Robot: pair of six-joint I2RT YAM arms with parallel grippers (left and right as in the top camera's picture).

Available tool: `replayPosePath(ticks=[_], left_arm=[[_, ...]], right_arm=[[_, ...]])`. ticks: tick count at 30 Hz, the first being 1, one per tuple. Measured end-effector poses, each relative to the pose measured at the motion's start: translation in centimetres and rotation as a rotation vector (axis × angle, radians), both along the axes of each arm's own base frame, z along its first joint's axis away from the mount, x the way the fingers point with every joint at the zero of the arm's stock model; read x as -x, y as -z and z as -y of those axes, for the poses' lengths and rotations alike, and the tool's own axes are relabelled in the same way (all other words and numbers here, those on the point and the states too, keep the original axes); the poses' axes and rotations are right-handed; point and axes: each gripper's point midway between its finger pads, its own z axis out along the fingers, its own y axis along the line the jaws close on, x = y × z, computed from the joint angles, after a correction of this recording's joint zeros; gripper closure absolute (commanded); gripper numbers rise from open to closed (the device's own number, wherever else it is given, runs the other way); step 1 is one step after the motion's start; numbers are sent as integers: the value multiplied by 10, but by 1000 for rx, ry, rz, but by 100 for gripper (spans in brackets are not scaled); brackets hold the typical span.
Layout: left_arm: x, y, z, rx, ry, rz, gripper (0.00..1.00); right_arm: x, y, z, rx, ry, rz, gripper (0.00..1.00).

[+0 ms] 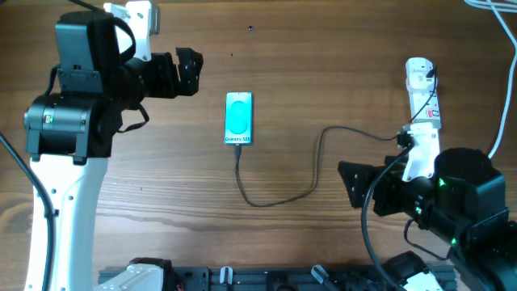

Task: Plug charger to phone and switch on socket
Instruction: 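Raise left arm away and move right gripper toward the power strip, then position right gripper over the power strip's switch by the charger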

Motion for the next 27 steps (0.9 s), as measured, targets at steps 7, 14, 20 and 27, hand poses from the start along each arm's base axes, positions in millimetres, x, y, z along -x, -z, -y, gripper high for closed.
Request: replayPosePath(ticks=[7, 14, 20, 27], left_arm=[[0, 0, 0, 0, 0, -2, 0], [0, 1, 0, 0, 0, -5, 0], [0, 1, 0, 0, 0, -5, 0], [0, 1, 0, -1, 0, -5, 0]], right_arm=[[-48, -31, 54, 35, 230, 499, 0], [-40, 35, 79, 57, 294, 726, 0], [-42, 61, 77, 54, 282, 719, 0], [-41, 40, 78, 40, 294, 807, 0]])
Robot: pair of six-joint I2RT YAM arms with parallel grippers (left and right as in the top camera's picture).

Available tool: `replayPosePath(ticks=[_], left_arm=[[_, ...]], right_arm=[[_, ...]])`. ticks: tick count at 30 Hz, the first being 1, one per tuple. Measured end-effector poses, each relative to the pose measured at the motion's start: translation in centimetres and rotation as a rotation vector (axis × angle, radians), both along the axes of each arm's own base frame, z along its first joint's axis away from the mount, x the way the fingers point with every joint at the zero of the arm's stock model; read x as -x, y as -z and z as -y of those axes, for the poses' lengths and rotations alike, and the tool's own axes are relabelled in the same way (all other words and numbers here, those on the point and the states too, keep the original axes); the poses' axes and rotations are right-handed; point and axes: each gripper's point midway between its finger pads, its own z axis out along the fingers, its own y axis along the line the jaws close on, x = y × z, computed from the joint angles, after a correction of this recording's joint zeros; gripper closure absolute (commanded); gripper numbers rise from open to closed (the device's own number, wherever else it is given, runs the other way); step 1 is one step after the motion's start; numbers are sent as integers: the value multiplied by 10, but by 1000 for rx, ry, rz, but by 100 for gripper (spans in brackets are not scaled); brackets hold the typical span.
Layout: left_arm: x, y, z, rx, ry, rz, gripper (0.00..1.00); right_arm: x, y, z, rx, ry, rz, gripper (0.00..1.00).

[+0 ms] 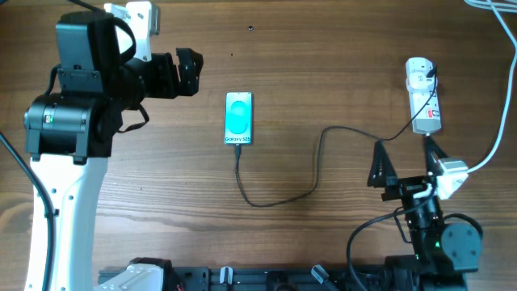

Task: Plug charger to phone and switch on socket
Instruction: 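Position right gripper over the power strip's switch by the charger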

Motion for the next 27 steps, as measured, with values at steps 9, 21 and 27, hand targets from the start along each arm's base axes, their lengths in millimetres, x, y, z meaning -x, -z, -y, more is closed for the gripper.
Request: replayPosePath(ticks=[9, 21, 27], left_arm=[[0, 0, 0, 0, 1, 0, 0], [0, 0, 0, 0, 0, 0, 0], [0, 0, 0, 0, 0, 0, 0]], right_arm=[[-5, -23, 14, -45, 77, 86, 0], [-9, -4, 30, -283, 158, -4, 0], [-36, -9, 36, -171, 221, -191, 0]])
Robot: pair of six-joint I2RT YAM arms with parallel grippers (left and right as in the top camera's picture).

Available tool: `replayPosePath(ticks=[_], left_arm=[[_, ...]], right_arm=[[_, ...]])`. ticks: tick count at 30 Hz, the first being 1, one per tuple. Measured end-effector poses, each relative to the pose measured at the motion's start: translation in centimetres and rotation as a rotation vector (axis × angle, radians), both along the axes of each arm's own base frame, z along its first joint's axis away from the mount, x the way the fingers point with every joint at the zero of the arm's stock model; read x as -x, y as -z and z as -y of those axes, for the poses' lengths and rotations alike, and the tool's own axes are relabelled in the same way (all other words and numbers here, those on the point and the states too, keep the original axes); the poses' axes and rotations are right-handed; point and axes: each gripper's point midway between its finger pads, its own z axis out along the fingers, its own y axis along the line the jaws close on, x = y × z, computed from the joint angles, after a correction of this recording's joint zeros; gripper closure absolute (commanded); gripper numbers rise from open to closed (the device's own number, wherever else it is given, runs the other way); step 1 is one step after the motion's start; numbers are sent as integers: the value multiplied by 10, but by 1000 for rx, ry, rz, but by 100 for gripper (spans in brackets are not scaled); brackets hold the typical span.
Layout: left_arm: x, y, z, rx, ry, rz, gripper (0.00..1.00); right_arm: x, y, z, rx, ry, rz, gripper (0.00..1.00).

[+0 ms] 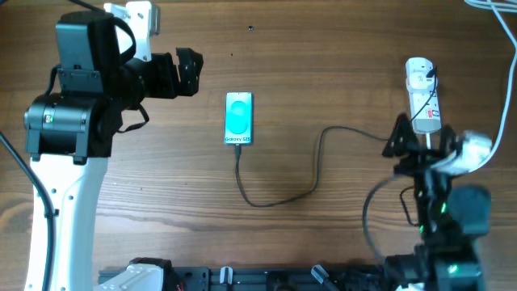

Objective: Plug charger to phone and switch on socket

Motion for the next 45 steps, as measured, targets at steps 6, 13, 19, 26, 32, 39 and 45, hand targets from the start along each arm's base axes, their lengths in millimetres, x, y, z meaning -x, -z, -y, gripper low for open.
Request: replayPosePath(ticks=[6, 13, 19, 26, 32, 39, 45], left_arm=[[0, 0, 0, 0, 0, -1, 0], [0, 0, 0, 0, 0, -1, 0], [0, 0, 0, 0, 0, -1, 0], [0, 0, 0, 0, 0, -1, 0], [0, 0, 0, 0, 0, -1, 0], [0, 0, 0, 0, 0, -1, 0], [0, 0, 0, 0, 0, -1, 0]], right_arm=[[-49, -26, 26, 3, 54, -263, 0], [-73, 19, 116, -255, 88, -418, 0], [-88, 83, 172, -482, 90, -545, 0], [-136, 78, 206, -405, 30, -520, 7], [-131, 103, 212, -423, 74, -591, 96], [-144, 132, 223, -430, 75, -603, 95], [-156, 191, 212, -532, -9, -666, 96]])
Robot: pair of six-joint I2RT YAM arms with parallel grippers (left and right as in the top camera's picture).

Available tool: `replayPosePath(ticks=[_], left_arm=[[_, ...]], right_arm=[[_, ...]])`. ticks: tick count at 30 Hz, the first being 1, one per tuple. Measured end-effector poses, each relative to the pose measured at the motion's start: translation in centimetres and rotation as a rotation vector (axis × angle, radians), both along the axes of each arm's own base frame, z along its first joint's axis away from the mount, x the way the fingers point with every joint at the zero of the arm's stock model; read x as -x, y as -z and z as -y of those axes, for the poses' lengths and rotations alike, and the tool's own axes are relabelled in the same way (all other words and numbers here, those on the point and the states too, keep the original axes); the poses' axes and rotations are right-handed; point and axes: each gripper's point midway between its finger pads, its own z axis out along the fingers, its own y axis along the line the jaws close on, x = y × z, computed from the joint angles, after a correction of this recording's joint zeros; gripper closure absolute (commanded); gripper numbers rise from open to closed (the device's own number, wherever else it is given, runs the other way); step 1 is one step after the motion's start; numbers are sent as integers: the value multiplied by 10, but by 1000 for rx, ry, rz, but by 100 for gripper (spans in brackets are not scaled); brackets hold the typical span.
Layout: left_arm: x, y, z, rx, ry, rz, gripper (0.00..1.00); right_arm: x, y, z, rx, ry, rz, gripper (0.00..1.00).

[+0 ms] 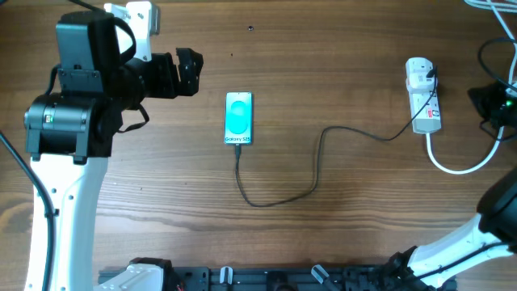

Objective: Plug charger to phone and switch on socket

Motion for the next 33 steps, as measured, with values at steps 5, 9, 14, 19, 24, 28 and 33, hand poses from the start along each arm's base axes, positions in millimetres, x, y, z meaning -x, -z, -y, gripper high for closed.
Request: replayPosePath(ticks=[5, 9, 14, 19, 24, 28, 33], left_arm=[[0, 0, 0, 0, 0, 0, 0], [0, 0, 0, 0, 0, 0, 0], [0, 0, 0, 0, 0, 0, 0], [0, 0, 0, 0, 0, 0, 0], [0, 0, 0, 0, 0, 0, 0], [0, 0, 0, 0, 0, 0, 0], [0, 0, 0, 0, 0, 0, 0]], right_arm=[[-13, 32, -23, -38, -57, -31, 96], [-26, 42, -42, -30, -102, -34, 96], [-34, 42, -48, 3, -111, -26, 96], [-36, 46, -49, 46, -98, -55, 96], [-36, 48, -50, 59, -95, -71, 96], [-34, 50, -51, 59, -97, -80, 96], [-31, 53, -53, 62, -102, -102, 96]])
